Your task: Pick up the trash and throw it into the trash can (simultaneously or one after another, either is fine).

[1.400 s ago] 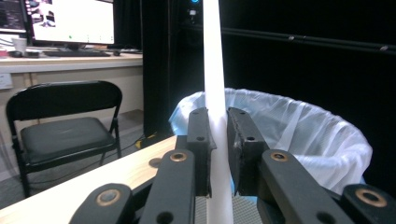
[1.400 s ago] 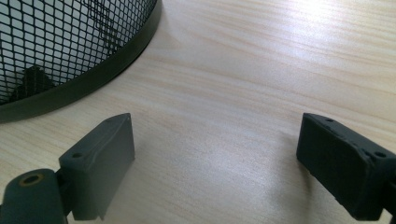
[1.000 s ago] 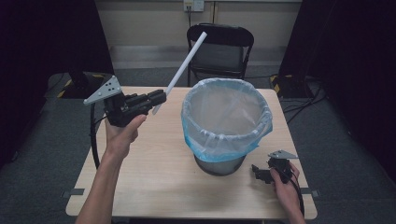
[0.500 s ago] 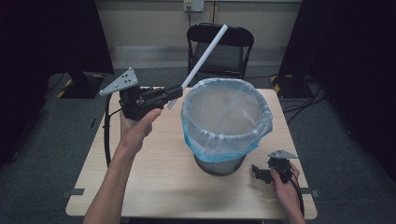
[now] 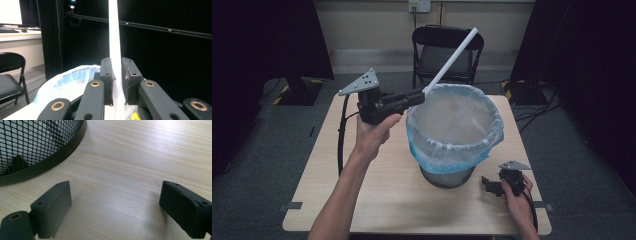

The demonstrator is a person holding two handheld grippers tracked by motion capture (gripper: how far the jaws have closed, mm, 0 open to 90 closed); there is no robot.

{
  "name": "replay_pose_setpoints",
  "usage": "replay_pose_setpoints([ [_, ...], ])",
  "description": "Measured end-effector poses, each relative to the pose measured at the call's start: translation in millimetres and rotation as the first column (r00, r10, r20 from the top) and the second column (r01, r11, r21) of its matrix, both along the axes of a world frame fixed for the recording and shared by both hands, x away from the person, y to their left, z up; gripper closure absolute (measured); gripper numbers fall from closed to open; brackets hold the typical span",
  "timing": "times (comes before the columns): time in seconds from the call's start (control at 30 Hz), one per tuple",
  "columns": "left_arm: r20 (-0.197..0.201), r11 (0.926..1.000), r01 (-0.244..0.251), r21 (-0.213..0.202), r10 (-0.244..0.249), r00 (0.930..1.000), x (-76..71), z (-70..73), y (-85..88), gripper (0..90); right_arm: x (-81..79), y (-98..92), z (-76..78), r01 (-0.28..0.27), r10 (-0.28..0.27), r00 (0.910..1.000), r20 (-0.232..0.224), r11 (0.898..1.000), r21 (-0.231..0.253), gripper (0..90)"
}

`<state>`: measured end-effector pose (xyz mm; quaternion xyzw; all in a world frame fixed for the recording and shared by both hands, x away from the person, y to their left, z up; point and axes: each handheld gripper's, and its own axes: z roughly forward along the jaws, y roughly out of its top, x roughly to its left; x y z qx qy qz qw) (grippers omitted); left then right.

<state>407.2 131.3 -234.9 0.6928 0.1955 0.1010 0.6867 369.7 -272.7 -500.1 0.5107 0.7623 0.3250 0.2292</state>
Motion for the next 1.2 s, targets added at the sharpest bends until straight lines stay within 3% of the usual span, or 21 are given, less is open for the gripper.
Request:
replay_pose_setpoints([
  [0.27, -0.009, 0.9989, 0.035, 0.032, -0.035, 0.9994, 3.8, 4.4, -15.5, 80.1, 0.0, 0.0, 0.0, 0.000, 0.000, 1.0000, 0.000, 1.000, 0.000, 9.6],
  [0.33, -0.038, 0.9983, 0.047, 0.034, -0.045, 0.9982, 8.7, 6.1, -17.0, 80.1, 0.0, 0.2, 0.0, 0.001, -0.001, 1.0000, 0.000, 1.000, 0.002, 9.6],
  [0.53, -0.048, 0.9958, 0.048, 0.077, -0.045, 0.9979, 14.2, 5.8, -26.0, 80.1, 0.0, 0.0, 0.0, 0.000, 0.000, 1.0000, 0.000, 1.000, 0.000, 9.6],
  [0.7, -0.054, 0.9955, 0.059, 0.074, -0.055, 0.9970, 16.3, 6.3, -31.3, 79.8, 0.0, 0.1, 0.0, 0.000, 0.000, 1.0000, 0.000, 1.000, 0.001, 9.6],
  [0.77, -0.051, 0.9929, 0.065, 0.100, -0.060, 0.9969, 16.6, 6.2, -33.6, 79.6, 0.0, 0.1, 0.0, 0.000, 0.000, 1.0000, 0.000, 1.000, 0.002, 9.6],
  [0.83, -0.057, 0.9925, 0.074, 0.097, -0.069, 0.9960, 17.5, 5.4, -34.0, 79.1, 0.0, 0.1, 0.0, 0.000, 0.000, 1.0000, 0.000, 1.000, 0.001, 9.6],
  [0.97, -0.066, 0.9901, 0.097, 0.102, -0.090, 0.9937, 19.8, 3.3, -35.6, 71.3, 0.0, 0.1, 0.0, 0.000, 0.000, 1.0000, 0.000, 1.000, 0.001, 9.6],
  [1.03, -0.072, 0.9906, 0.084, 0.108, -0.077, 0.9945, 20.9, 2.2, -37.0, 58.6, 0.0, 0.1, 0.0, 0.000, 0.000, 1.0000, 0.000, 1.000, 0.001, 9.6],
  [1.1, -0.074, 0.9918, 0.074, 0.104, -0.067, 0.9950, 21.0, 2.0, -37.3, 55.4, 0.0, 0.1, 0.0, 0.000, 0.000, 1.0000, 0.000, 1.000, 0.001, 9.6],
  [1.13, -0.075, 0.9925, 0.063, 0.105, -0.055, 0.9956, 21.6, 1.7, -36.9, 48.0, 0.0, 0.1, -0.1, 0.000, 0.000, 1.0000, 0.001, 1.000, 0.001, 9.6],
  [1.2, -0.076, 0.9927, 0.062, 0.104, -0.054, 0.9956, 22.5, 1.3, -35.1, 45.9, 0.0, 0.1, 0.0, 0.000, 0.000, 1.0000, 0.001, 1.000, 0.001, 9.6],
])
